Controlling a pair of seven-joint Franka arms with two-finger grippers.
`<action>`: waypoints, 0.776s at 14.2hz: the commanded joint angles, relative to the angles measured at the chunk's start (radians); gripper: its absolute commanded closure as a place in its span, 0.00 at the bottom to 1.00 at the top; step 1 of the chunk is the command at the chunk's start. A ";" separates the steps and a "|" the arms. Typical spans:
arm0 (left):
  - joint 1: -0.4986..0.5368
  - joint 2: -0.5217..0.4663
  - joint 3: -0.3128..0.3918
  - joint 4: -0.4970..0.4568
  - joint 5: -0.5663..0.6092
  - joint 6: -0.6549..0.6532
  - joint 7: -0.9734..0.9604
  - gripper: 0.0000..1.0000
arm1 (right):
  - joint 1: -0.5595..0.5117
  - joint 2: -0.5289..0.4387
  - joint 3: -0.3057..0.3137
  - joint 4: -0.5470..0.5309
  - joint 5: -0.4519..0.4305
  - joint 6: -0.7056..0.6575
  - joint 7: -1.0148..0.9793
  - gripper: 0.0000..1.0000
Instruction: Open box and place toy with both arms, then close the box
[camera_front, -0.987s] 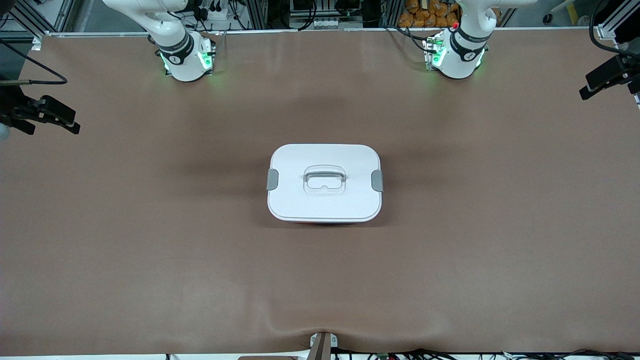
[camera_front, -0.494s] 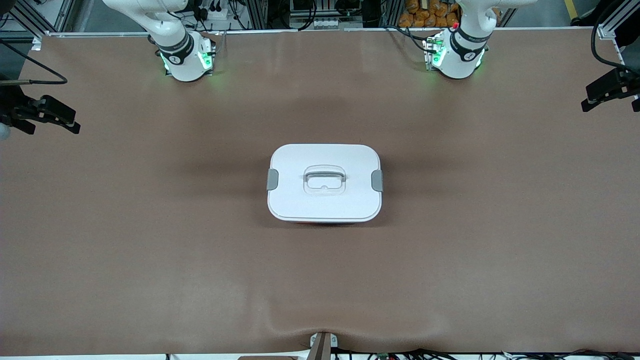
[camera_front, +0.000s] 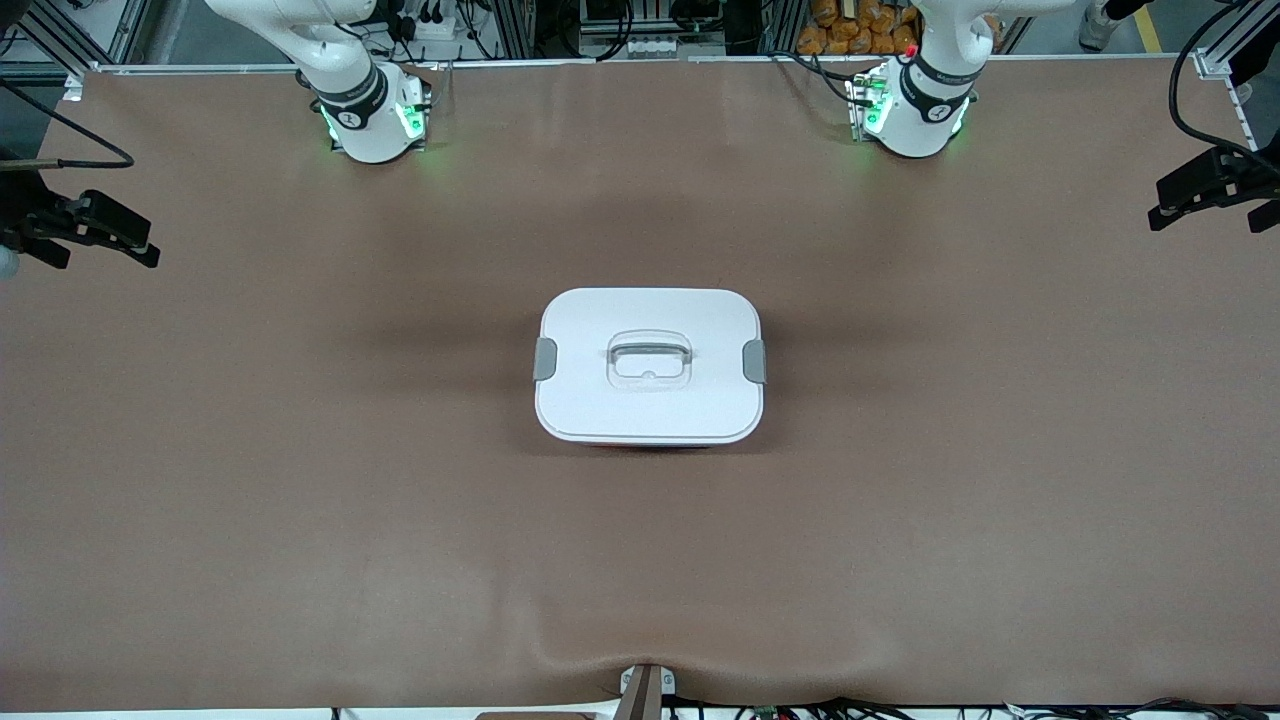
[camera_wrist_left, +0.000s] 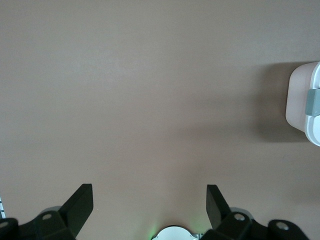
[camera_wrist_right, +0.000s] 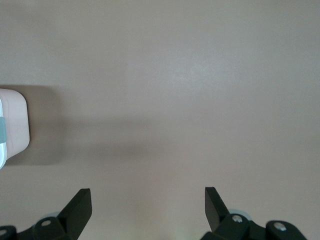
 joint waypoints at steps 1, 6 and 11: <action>-0.003 -0.001 0.001 -0.004 0.006 0.012 0.021 0.00 | -0.017 -0.024 0.010 -0.012 0.007 -0.001 0.008 0.00; 0.001 0.016 0.002 0.003 0.003 0.012 0.018 0.00 | -0.017 -0.022 0.010 -0.012 0.007 -0.001 0.008 0.00; -0.009 0.017 0.002 0.005 -0.006 0.012 -0.001 0.00 | -0.017 -0.024 0.010 -0.012 0.007 -0.002 0.008 0.00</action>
